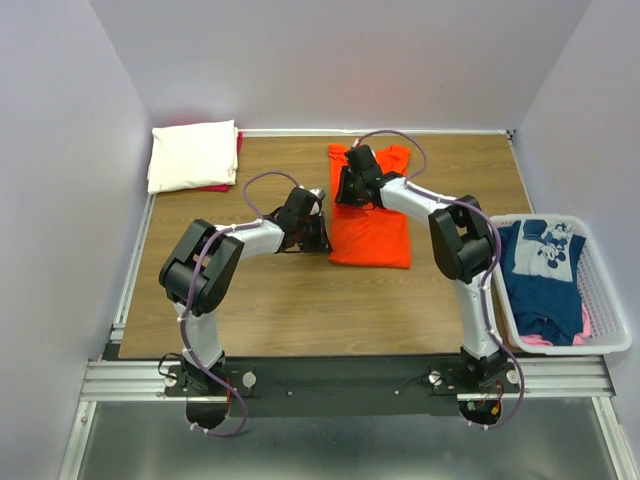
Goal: Fold and stack the t-shirts
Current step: Fold the tshirt
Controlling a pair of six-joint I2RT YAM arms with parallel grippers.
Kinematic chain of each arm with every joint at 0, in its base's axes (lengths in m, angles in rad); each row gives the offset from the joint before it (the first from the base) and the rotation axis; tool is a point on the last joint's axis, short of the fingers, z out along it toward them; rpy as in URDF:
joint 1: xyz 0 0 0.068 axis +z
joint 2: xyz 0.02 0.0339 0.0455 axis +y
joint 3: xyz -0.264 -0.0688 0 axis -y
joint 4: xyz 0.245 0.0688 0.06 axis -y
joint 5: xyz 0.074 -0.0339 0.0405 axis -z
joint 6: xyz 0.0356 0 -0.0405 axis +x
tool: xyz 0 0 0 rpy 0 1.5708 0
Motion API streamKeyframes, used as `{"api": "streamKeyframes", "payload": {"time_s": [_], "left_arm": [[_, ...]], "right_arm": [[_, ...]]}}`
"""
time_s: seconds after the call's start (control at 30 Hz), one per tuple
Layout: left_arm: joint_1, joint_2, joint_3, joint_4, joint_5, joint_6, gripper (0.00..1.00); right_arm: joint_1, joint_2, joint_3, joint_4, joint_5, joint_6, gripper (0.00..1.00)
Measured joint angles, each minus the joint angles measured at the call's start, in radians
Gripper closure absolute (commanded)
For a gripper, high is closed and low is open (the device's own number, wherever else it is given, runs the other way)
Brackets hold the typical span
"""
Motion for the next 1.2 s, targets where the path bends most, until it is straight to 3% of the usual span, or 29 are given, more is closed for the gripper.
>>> {"api": "streamKeyframes", "payload": {"time_s": [0.3,0.67,1.0,1.2], "left_arm": [[0.000,0.000,-0.003,0.001,0.005,0.004,0.92],[0.000,0.000,-0.003,0.001,0.018,0.011,0.92],[0.000,0.000,-0.003,0.001,0.023,0.016,0.92],[0.000,0.000,-0.003,0.001,0.028,0.021,0.92]], "right_arm": [[-0.001,0.015,0.061,0.005,0.017,-0.003,0.61],[0.006,-0.229,-0.197,0.005,0.037,-0.009,0.62],[0.064,-0.157,-0.200,0.004,0.065,-0.034,0.62],[0.062,-0.045,-0.093,-0.005,0.114,-0.061,0.62]]}}
